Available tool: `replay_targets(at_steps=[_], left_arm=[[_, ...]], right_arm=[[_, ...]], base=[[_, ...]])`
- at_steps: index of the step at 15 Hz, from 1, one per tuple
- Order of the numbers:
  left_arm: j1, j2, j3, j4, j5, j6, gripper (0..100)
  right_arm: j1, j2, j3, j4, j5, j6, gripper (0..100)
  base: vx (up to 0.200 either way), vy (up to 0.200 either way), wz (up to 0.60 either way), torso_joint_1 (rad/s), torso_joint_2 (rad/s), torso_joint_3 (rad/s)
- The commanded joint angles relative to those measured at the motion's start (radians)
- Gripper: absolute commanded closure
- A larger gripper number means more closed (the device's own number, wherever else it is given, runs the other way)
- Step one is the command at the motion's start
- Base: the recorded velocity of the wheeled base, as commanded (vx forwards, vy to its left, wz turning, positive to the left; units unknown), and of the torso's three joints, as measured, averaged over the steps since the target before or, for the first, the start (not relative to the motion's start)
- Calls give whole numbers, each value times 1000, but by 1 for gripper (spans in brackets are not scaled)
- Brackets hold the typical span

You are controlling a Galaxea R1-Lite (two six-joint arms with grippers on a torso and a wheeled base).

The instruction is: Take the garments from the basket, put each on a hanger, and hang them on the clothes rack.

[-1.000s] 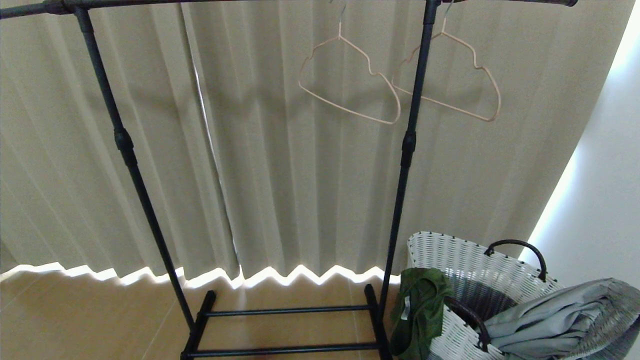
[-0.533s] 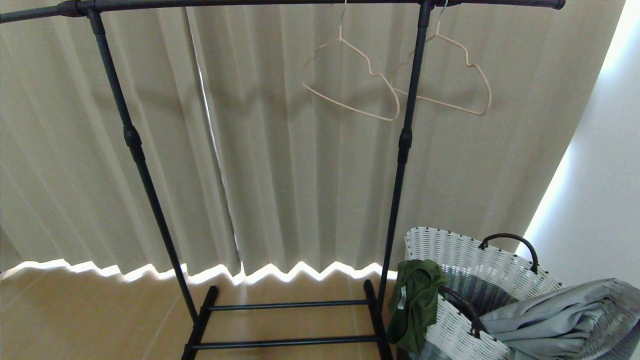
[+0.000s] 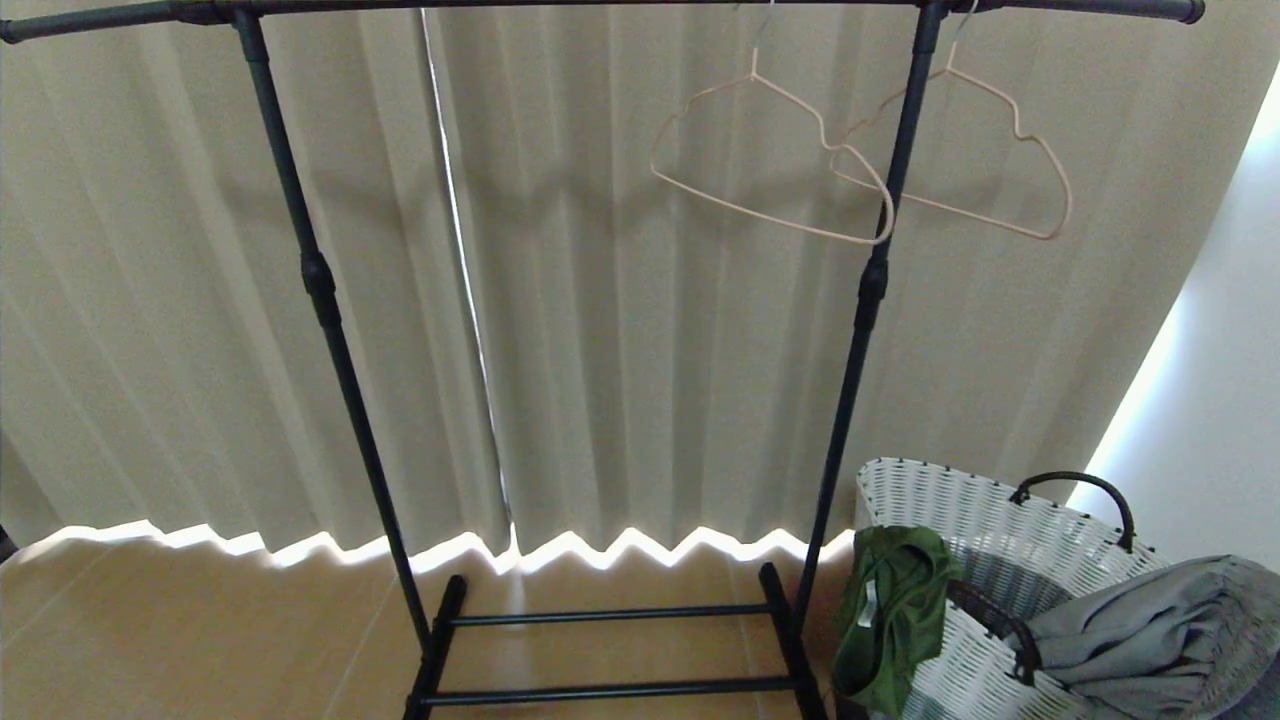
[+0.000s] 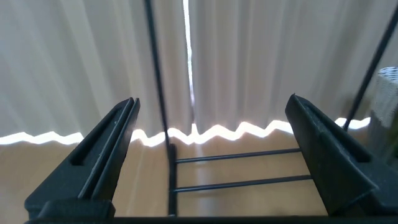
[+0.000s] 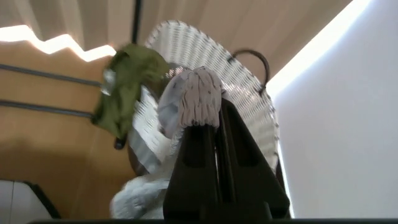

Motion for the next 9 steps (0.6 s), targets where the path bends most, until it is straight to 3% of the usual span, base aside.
replay_targets(at_steps=[1,6,9], left_arm=[[0,0,0,-1,2,-1,0],[0,1,0,1,-9,18,0],[0,0,0,-1,-103,61,0]], right_arm=[[0,2,-2,1,0,0,100],[5,16,-84,53,6,0,100],[36,26,-203,150,45,0,100]], base=[[0,0,0,0,0,0],[0,0,0,0,0,0],[0,0,0,0,0,0]])
